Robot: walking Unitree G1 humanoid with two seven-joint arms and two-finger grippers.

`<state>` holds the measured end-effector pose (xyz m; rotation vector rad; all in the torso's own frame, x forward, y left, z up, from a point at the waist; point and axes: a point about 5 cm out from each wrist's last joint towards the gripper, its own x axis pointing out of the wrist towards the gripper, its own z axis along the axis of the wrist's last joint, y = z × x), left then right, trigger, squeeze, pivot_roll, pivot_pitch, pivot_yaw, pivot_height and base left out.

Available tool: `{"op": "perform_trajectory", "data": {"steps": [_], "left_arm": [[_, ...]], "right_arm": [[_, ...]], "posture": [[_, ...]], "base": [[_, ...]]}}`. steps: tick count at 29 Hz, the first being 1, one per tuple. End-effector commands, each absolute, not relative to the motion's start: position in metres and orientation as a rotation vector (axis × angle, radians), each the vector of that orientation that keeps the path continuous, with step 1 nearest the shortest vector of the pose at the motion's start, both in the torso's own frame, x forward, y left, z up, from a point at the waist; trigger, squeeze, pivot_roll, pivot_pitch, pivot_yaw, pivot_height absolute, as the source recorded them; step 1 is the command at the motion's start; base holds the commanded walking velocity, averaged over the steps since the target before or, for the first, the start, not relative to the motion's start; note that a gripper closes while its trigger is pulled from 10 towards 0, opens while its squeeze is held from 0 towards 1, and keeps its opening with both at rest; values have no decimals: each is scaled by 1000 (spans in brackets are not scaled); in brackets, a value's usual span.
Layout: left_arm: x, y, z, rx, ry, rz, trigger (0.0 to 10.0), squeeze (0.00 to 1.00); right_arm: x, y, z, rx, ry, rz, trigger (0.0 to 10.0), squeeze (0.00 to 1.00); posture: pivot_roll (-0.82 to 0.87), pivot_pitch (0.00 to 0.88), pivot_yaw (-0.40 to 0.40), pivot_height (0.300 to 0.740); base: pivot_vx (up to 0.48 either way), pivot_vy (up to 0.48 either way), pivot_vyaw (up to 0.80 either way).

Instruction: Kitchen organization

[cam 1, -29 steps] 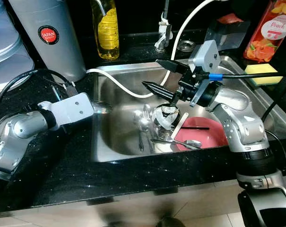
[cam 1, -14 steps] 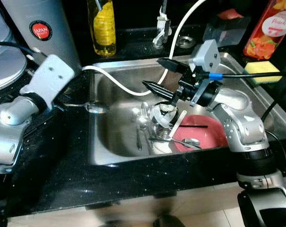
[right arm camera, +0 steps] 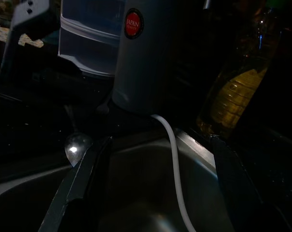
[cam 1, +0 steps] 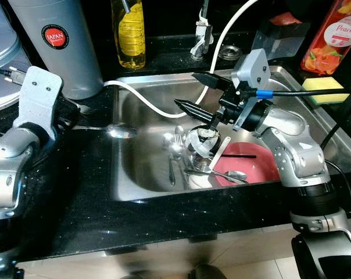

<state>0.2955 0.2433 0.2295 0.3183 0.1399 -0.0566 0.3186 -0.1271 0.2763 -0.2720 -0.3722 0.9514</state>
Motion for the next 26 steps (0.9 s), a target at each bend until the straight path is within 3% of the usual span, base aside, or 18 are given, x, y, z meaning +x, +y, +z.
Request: {"op": "perform_trajectory", "data": {"steps": [1, 2, 9, 15, 26], "left_arm": [[294, 246, 223, 288, 179, -25, 10000, 1000], [294, 252, 217, 242, 211, 26, 10000, 0], [295, 267, 203, 40, 272, 207, 10000, 0], [290, 265, 189, -20, 329, 231, 10000, 0], [294, 216, 185, -163, 347, -48, 10000, 0]], "right_arm": [[318, -126, 279, -269, -384, 962, 10000, 0], [318, -126, 279, -269, -384, 962, 10000, 0], [318, -126, 279, -273, -384, 962, 10000, 0], [317, -127, 278, -273, -384, 960, 10000, 0], [318, -127, 279, -272, -385, 959, 10000, 0]], "posture": [[-51, 62, 24, 740], [-52, 60, 25, 740], [-54, 56, 27, 740], [-53, 56, 29, 740], [-58, 63, 28, 740]], "base": [[0, 0, 0], [0, 0, 0], [0, 0, 0], [0, 0, 0], [0, 0, 0]]}}
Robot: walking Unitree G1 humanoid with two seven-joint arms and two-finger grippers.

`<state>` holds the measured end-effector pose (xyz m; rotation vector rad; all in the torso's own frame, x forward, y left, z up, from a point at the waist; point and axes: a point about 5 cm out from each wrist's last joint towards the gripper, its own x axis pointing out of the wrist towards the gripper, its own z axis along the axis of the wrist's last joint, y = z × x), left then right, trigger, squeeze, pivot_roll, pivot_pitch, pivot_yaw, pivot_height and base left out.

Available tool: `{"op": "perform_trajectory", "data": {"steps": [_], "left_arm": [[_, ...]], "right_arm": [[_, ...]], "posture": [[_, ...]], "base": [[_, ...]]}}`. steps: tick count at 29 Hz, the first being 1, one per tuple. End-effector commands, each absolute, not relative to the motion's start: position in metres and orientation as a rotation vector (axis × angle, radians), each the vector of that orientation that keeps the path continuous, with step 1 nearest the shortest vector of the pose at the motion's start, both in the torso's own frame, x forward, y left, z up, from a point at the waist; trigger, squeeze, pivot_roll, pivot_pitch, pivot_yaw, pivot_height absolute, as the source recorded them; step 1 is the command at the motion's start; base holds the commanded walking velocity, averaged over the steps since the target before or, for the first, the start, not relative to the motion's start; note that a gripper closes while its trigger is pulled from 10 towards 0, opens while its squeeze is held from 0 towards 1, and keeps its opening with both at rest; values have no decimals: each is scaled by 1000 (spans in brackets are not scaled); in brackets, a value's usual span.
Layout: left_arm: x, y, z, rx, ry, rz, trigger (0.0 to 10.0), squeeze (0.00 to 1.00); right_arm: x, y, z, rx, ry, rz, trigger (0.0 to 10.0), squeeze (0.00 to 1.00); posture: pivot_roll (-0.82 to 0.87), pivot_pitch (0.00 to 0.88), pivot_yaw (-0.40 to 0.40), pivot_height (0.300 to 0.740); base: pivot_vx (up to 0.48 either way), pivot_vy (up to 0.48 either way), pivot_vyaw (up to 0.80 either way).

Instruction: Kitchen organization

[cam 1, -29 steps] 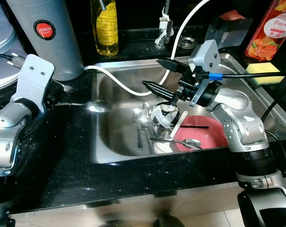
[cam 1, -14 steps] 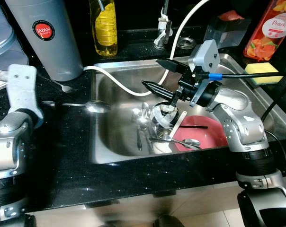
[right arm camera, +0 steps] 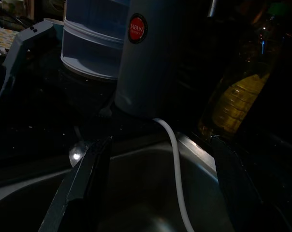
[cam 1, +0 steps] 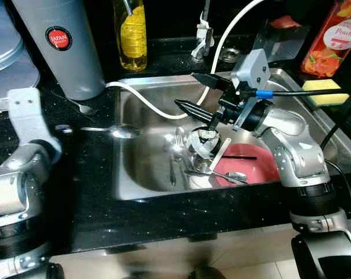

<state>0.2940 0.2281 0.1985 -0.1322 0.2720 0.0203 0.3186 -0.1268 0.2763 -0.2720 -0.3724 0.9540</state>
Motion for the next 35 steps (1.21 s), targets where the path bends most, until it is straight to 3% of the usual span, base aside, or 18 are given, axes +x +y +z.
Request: {"op": "perform_trajectory", "data": {"steps": [1, 35], "left_arm": [[294, 213, 185, -164, 344, -66, 10000, 0], [280, 153, 200, -182, 245, -470, 10000, 0]], "right_arm": [[318, -127, 279, -272, -384, 958, 10000, 0], [318, -126, 279, -266, -389, 958, 10000, 0]], "posture": [[-58, 63, 28, 740], [-48, 74, 30, 740]], "base": [[0, 0, 0], [0, 0, 0]]}}
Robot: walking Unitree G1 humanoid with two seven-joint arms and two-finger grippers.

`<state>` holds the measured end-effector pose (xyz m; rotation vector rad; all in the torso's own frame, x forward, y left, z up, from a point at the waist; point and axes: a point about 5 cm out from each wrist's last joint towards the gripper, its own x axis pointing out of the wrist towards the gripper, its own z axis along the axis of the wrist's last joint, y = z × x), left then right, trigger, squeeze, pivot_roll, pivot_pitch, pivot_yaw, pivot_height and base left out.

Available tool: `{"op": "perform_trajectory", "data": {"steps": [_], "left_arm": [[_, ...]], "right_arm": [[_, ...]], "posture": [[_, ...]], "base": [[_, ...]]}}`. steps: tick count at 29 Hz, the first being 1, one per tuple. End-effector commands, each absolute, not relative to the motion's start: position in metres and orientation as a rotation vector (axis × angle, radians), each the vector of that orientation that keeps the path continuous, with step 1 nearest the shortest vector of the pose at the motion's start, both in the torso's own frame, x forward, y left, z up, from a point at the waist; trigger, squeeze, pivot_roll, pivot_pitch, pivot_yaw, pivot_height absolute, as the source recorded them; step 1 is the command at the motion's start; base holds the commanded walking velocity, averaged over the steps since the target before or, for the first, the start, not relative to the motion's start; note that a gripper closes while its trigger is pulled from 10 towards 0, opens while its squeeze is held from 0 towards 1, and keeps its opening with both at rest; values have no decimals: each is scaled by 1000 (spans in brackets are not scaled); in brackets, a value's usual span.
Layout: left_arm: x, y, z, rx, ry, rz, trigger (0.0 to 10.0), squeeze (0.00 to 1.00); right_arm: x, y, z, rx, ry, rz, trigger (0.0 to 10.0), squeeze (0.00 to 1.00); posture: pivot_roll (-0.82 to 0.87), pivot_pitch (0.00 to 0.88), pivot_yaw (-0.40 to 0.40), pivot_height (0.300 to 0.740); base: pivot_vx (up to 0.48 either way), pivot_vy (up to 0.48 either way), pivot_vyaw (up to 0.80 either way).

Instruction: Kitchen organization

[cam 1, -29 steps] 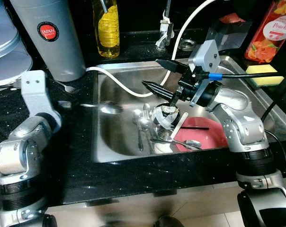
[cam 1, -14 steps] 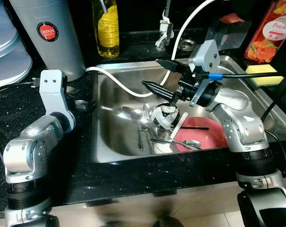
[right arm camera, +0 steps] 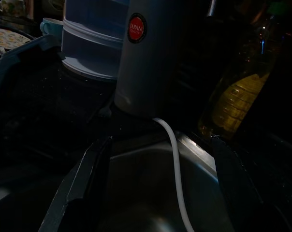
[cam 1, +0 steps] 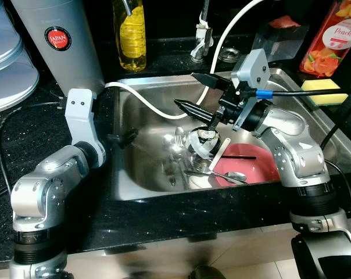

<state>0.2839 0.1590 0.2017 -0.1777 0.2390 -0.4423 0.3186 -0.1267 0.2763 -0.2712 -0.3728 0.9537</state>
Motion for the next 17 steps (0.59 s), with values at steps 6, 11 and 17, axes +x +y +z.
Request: {"op": "perform_trajectory", "data": {"steps": [6, 11, 17], "left_arm": [[282, 150, 203, -111, 215, -420, 10000, 0], [285, 143, 217, 31, 81, -333, 10000, 0], [283, 140, 226, 36, 20, -317, 10000, 0]], "right_arm": [[317, -126, 279, -264, -390, 953, 10000, 0], [316, -126, 278, -257, -390, 949, 10000, 0], [316, -125, 278, -251, -394, 940, 10000, 0]], "posture": [[-32, 83, 36, 740], [-26, 86, 31, 740], [-22, 91, 31, 740]], "base": [[0, 0, 0], [0, 0, 0], [0, 0, 0]]}}
